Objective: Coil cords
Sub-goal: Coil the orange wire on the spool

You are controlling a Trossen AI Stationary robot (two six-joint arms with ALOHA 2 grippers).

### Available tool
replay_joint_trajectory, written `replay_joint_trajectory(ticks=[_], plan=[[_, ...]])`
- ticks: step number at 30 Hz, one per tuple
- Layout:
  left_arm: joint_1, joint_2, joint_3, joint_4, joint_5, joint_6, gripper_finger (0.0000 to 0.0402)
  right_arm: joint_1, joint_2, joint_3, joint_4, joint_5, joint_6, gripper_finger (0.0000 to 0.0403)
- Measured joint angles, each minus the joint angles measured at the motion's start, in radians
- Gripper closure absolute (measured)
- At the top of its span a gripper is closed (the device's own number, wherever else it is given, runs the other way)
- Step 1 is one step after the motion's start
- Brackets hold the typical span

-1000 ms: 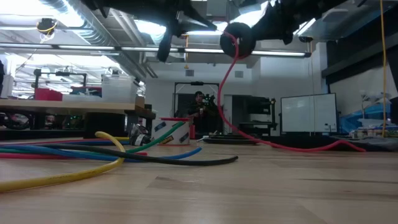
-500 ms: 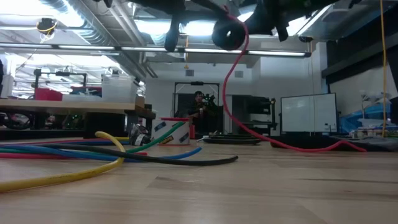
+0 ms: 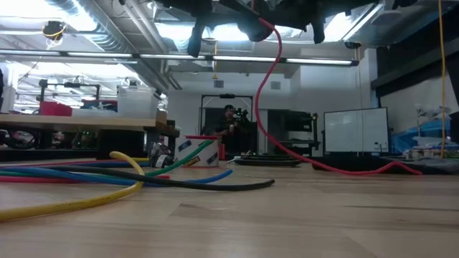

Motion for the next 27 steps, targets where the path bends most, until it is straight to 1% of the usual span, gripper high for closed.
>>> replay_joint_trajectory(ticks=[6,11,14,17,24,27], plan=[[-0.002,0.041,0.002,0.103,-0.002,0.03,0.0401,0.0,0.061,0.0,0.134,-0.009,0.002,0.0398],[-0.008,0.073,0.002,0.12,-0.004,0.03,0.0401,-0.001,0.064,-0.001,0.155,0.004,0.001,0.0398],[-0.008,0.088,0.002,0.17,-0.003,0.046,0.0401,-0.002,0.062,0.0,0.187,0.009,0.001,0.0398],[-0.008,0.092,0.003,0.202,-0.002,0.075,0.0401,-0.008,0.062,0.0,0.181,0.01,0.001,0.0398],[-0.02,0.092,0.01,0.109,-0.006,0.079,0.0401,-0.008,0.062,0.0,0.239,0.005,-0.012,0.0398],[-0.021,0.092,0.01,0.059,-0.008,0.079,0.0401,-0.008,0.047,0.0,0.225,-0.019,-0.03,0.0398]])
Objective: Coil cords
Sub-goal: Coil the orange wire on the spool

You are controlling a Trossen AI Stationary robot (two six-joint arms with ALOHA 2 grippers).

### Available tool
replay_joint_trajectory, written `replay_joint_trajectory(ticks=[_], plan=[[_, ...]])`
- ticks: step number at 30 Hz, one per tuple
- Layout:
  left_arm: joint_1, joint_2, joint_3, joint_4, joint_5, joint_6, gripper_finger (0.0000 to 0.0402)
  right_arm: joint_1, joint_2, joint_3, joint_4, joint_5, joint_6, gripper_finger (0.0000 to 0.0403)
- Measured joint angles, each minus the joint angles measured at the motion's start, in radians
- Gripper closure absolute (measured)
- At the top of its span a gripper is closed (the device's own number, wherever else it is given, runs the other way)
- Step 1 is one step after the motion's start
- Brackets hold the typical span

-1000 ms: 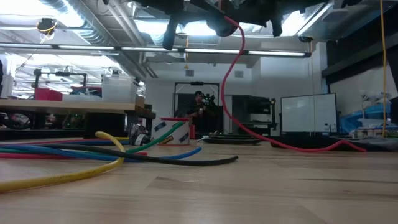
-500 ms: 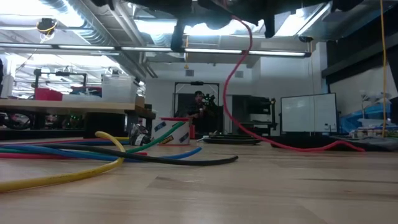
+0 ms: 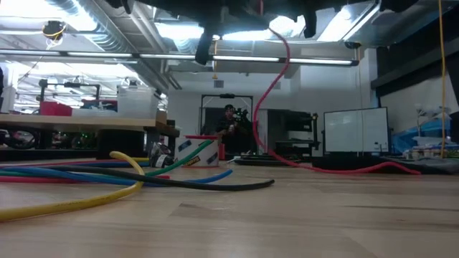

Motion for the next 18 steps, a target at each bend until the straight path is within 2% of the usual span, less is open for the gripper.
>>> replay_joint_trajectory(ticks=[4,13,18], plan=[[0.001,0.0,0.0,-0.035,-0.008,0.022,0.0401,0.002,-0.051,0.0,-0.081,-0.023,0.0,0.0398],[0.014,0.0,0.0,-0.084,-0.023,0.06,0.0401,0.002,-0.213,-0.001,-0.364,-0.217,0.048,0.0398],[0.02,0.0,0.001,-0.076,-0.021,0.083,0.0401,0.001,-0.261,0.0,-0.432,-0.277,0.082,0.0398]])
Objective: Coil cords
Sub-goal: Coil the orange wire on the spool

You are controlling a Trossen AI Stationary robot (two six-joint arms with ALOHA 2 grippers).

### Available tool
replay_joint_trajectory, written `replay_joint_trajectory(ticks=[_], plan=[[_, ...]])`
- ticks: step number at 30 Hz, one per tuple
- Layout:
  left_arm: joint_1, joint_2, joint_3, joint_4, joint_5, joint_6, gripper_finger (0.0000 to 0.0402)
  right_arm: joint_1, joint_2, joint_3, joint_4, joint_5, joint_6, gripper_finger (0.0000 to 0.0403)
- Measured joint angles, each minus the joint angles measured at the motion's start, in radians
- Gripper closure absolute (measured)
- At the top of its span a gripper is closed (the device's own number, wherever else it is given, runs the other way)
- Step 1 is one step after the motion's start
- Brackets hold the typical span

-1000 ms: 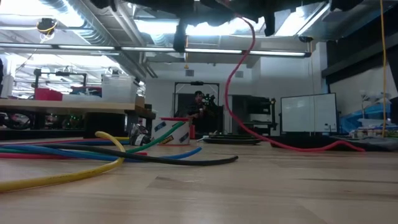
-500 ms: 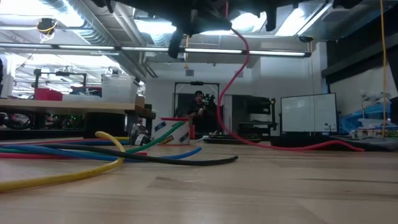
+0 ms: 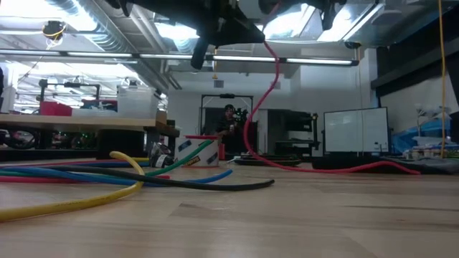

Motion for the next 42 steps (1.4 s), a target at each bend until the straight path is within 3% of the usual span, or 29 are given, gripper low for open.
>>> replay_joint_trajectory(ticks=[6,17,23,32,42], plan=[[0.001,0.002,-0.003,-0.02,0.025,0.05,0.0383,0.001,-0.004,0.002,0.01,-0.018,0.006,0.0398],[-0.026,0.001,-0.002,-0.081,0.038,0.066,0.0311,0.001,-0.002,0.002,0.039,-0.018,-0.005,0.0398],[-0.065,0.015,-0.005,-0.122,0.037,0.038,0.0308,0.001,-0.018,0.002,0.042,-0.018,-0.026,0.0398],[-0.091,0.186,-0.006,0.221,0.029,0.159,0.0313,0.001,-0.029,0.002,0.029,-0.046,-0.027,0.0398],[-0.077,0.313,-0.006,0.492,0.028,0.123,0.0313,0.001,-0.029,0.001,0.027,-0.107,-0.027,0.0398]])
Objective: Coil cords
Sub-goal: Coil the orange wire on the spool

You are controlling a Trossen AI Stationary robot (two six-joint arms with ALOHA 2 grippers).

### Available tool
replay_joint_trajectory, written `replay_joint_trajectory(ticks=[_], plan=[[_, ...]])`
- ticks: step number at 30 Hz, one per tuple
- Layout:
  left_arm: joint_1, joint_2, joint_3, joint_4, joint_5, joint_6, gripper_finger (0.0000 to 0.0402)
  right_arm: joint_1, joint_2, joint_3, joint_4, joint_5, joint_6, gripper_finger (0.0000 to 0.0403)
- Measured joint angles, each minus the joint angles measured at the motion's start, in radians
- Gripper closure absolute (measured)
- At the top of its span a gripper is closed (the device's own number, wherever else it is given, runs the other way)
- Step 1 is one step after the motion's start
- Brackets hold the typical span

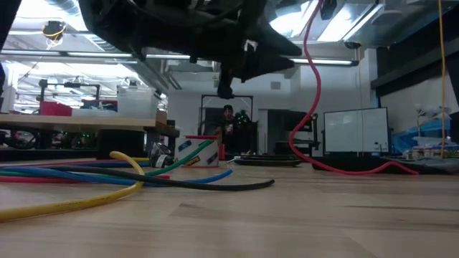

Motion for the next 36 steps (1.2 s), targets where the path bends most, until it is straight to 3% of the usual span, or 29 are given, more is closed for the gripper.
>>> replay_joint_trajectory(ticks=[7,29,36], plan=[[-0.005,0.0,0.0,0.033,0.058,-0.006,0.0313,0.0,0.0,0.0,0.005,0.001,0.0,0.0398],[0.002,0.0,0.014,0.028,0.058,0.029,0.0313,0.0,0.004,-0.001,0.111,0.004,-0.007,0.0398],[0.003,0.0,0.026,0.026,0.058,0.035,0.0313,0.0,0.062,-0.001,0.155,0.004,-0.007,0.0398]])
